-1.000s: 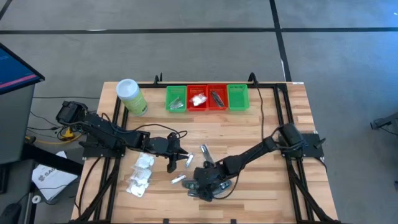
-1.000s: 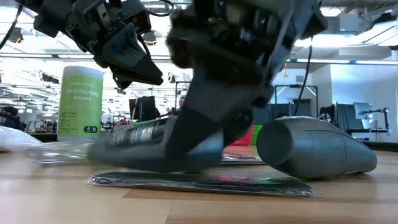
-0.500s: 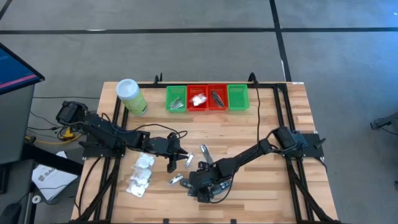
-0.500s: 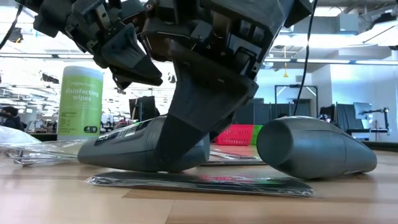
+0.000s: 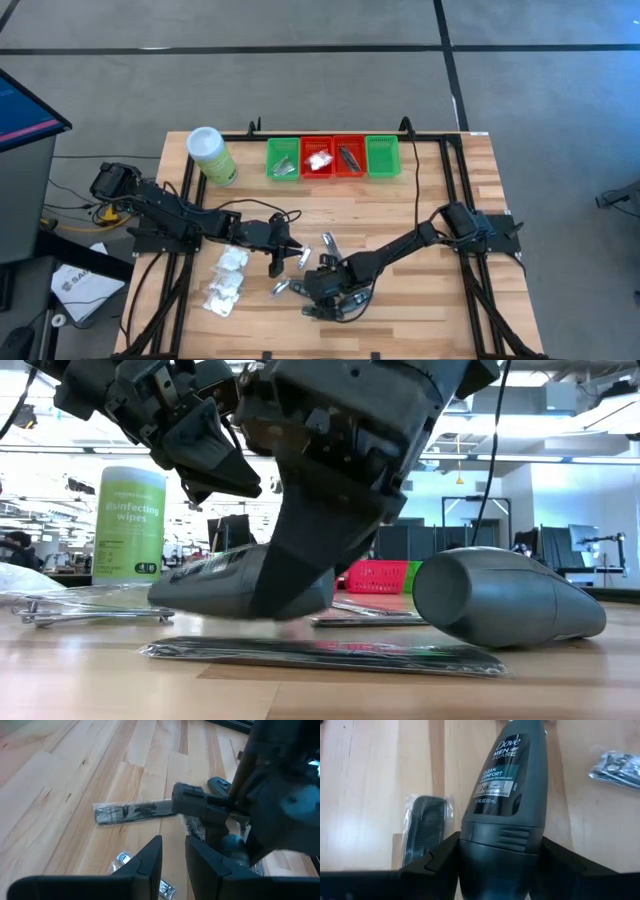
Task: Pick & Place Travel size toiletries
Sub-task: Put the black deodorant into the right green bin
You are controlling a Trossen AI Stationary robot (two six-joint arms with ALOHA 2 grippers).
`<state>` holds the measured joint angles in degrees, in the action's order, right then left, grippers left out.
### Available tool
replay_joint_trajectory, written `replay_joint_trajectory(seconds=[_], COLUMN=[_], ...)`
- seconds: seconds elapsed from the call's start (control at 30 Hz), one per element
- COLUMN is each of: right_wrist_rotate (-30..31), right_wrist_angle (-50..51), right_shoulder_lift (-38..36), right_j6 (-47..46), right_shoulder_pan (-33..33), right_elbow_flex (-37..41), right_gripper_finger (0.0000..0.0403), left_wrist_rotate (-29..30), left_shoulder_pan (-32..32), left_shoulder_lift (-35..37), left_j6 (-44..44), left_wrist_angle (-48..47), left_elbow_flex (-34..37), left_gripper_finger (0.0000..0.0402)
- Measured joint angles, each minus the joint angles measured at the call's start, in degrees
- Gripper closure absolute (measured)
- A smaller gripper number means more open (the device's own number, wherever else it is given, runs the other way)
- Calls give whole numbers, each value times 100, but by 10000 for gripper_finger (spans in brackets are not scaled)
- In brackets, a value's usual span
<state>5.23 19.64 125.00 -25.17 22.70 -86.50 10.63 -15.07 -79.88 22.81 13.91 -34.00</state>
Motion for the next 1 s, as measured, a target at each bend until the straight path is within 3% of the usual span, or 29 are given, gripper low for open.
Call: replay_joint_trajectory(seconds=[0.53,1.0], right_wrist_rotate=[102,490], right_wrist_angle=[436,1508], right_shoulder_lift=[-545,-1425], right_j6=[275,420], right_shoulder_pan=[-23,13], right_elbow_flex=[-18,-16], right_gripper_finger=[208,208], left_wrist_rotate=[0,302], left_shoulder_pan=[0,5], left_shoulder_lift=[0,0], left_j6=[9,7], left_wrist_angle=[36,120], left_elbow_flex=[0,2], left_gripper_finger=[326,326])
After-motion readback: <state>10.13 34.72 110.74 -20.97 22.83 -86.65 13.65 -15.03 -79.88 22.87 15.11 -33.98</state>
